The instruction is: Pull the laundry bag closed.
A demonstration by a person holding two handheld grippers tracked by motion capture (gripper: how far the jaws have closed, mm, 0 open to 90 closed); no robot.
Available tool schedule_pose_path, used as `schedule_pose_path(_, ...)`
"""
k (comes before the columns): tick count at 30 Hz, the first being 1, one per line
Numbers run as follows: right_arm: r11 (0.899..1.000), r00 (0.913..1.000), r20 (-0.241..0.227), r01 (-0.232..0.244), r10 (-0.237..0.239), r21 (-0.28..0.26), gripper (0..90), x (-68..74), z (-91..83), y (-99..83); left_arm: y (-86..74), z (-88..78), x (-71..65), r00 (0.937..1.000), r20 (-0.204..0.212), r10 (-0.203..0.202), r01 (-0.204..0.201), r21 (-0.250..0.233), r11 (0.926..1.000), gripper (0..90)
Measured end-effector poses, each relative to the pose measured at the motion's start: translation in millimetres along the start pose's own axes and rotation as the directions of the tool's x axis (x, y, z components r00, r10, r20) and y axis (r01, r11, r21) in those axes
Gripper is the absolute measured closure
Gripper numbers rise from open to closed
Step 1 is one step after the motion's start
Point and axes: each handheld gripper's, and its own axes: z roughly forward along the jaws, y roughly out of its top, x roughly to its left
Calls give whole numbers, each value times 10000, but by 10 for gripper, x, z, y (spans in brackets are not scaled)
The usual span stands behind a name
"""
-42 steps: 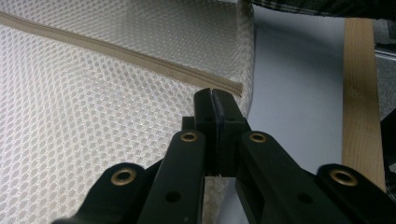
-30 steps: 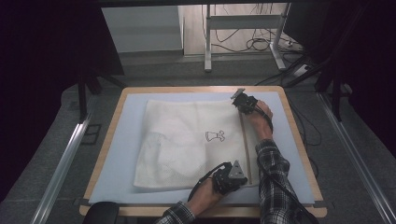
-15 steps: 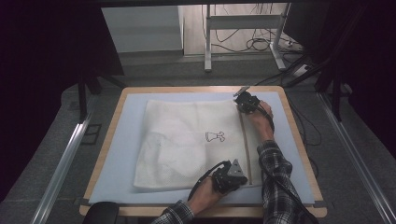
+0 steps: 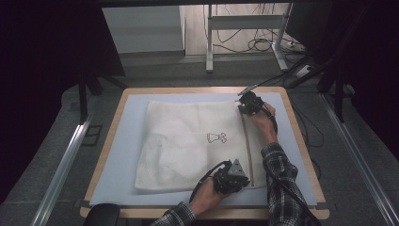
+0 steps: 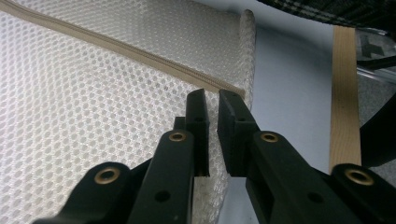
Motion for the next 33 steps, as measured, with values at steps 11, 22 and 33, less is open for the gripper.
schedule_pose_path(11, 9993, 9987, -426, -275, 264, -260, 527, 34, -52, -20, 55, -141, -21, 10000, -50, 31, -32, -342, 9994, 719)
schedule_pose_path(22, 9941, 9929, -769, -949, 908, -522, 379, 10, -109, -88, 75, -191, -44, 9999, -79, 113, -117, -438, 9990, 568)
schedule_pose_path(33, 9875, 9824, -1267, -1458, 1373, -598, 310, 7, -130, -105, 19, -235, -21, 10000, -48, -55, 53, -426, 9991, 417)
